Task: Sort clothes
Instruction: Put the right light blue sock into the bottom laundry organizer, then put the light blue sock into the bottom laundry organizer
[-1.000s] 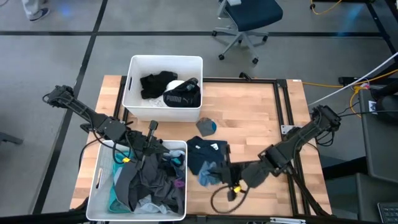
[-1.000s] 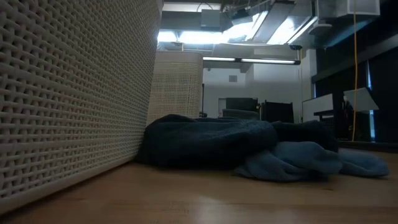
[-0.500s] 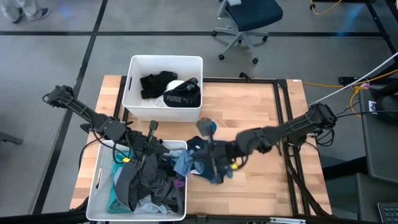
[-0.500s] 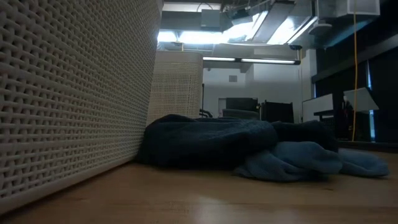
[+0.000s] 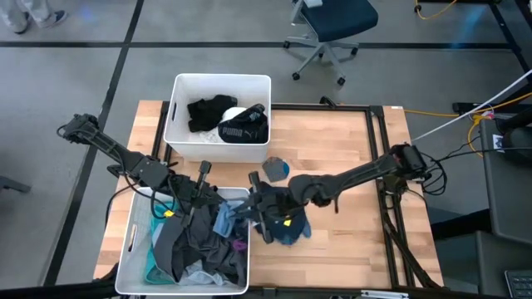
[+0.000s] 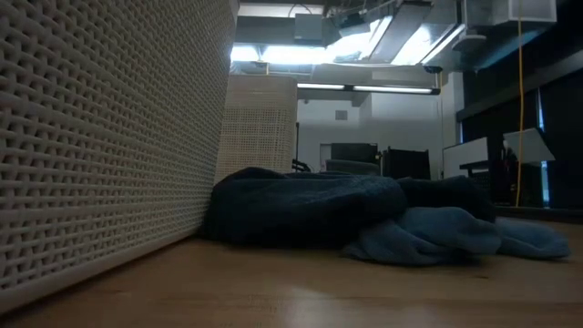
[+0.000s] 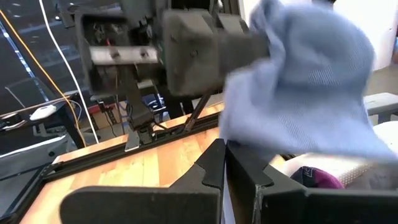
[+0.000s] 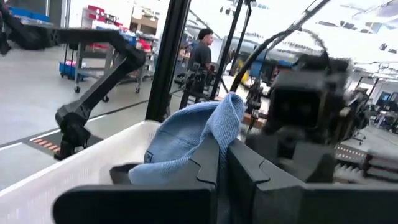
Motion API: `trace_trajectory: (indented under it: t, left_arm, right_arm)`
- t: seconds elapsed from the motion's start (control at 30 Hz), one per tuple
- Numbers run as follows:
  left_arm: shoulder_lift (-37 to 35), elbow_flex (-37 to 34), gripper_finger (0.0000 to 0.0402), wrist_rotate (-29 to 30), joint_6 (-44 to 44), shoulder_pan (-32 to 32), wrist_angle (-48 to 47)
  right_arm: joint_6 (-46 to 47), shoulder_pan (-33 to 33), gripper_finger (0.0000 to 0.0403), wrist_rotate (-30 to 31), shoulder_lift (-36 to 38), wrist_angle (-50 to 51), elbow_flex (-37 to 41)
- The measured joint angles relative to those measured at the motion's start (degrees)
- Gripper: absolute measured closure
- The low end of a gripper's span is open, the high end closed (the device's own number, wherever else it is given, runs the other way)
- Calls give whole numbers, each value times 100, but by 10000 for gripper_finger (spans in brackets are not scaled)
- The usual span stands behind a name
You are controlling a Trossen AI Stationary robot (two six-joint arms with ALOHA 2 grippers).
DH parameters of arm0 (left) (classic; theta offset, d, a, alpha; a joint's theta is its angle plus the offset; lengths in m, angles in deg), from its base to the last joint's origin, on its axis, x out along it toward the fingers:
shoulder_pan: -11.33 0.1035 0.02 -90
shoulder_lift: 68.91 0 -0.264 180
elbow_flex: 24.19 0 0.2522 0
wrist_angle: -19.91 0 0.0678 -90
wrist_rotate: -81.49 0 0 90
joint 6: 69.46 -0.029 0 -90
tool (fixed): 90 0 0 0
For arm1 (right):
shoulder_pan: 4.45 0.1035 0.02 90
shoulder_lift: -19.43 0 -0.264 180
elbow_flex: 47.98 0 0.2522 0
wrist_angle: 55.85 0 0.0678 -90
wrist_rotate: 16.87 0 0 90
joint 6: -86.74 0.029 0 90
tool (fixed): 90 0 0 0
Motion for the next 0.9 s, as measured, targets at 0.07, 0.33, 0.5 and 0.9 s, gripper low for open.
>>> trace_trajectory:
  t: [0.07,0.33,0.5,0.9]
  left_arm:
    - [0,2,396,0,0,1,2]
    - [0,0,396,0,-17,1,4]
    - [0,1,396,-2,-17,1,6]
    - [0,0,396,0,-17,1,4]
  right_arm:
    - [0,4,386,0,-111,-40,0]
    - [3,7,386,2,-324,123,0]
    - [11,7,373,2,-320,238,0]
    - [13,15,233,4,-318,590,0]
